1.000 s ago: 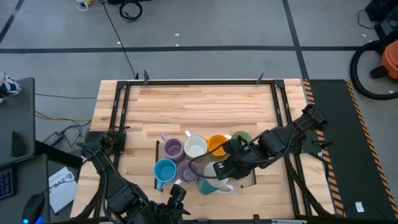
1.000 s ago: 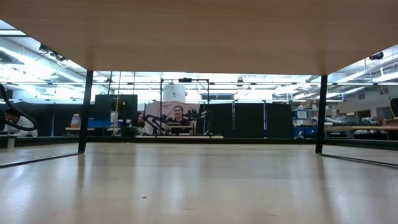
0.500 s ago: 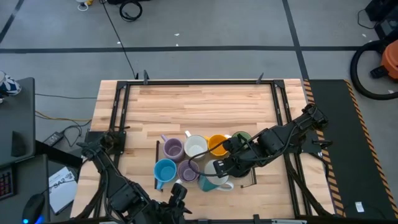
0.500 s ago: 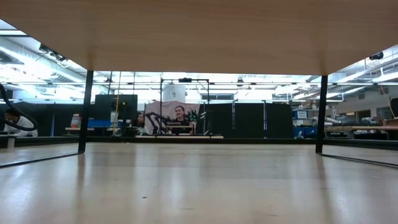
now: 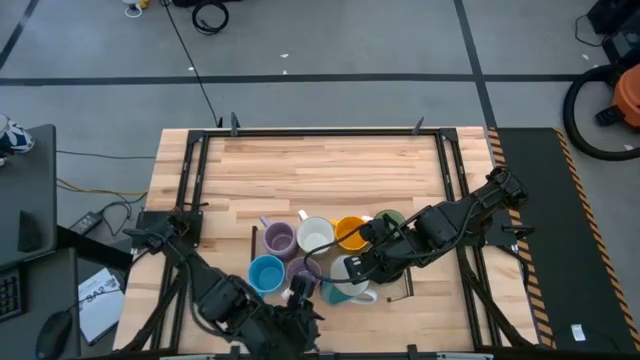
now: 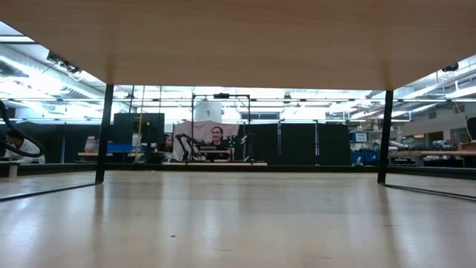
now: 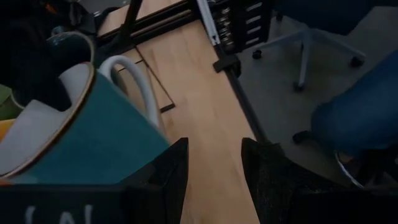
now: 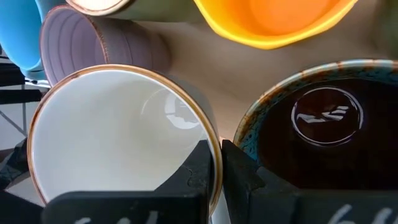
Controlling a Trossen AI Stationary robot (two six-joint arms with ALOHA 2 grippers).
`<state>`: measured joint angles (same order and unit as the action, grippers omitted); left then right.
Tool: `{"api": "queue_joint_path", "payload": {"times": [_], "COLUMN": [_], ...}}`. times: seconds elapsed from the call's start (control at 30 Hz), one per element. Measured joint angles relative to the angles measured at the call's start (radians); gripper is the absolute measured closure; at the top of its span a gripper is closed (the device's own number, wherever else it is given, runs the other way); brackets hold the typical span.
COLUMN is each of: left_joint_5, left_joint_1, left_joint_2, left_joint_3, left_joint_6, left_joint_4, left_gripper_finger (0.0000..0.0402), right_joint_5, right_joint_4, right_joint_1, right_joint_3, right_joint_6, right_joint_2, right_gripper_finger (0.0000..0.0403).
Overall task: Place coffee mugs
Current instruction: Put the blue white mug on the shelf
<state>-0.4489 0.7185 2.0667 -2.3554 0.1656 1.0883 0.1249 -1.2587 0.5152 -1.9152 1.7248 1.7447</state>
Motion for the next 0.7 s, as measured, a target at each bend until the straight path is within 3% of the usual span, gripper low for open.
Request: {"api": "queue_joint_path", "payload": {"times": [0.7], "left_joint_5": [0.016], "left_joint_1": [-0.078], "left_joint_2": [0.006], "left_joint_3": [0.218], "left_joint_6": [0.005], "left_joint_4": [-0.105], "left_gripper_finger": [0.0246], "right_joint_5": [-0.015], "right_joint_4": [-0.014], "right_joint_1": [0.000], "right_joint_3": [0.000], "right_joint_6": [0.000], "right_joint_2": [0.000], "right_gripper_finger": [0.0373]}}
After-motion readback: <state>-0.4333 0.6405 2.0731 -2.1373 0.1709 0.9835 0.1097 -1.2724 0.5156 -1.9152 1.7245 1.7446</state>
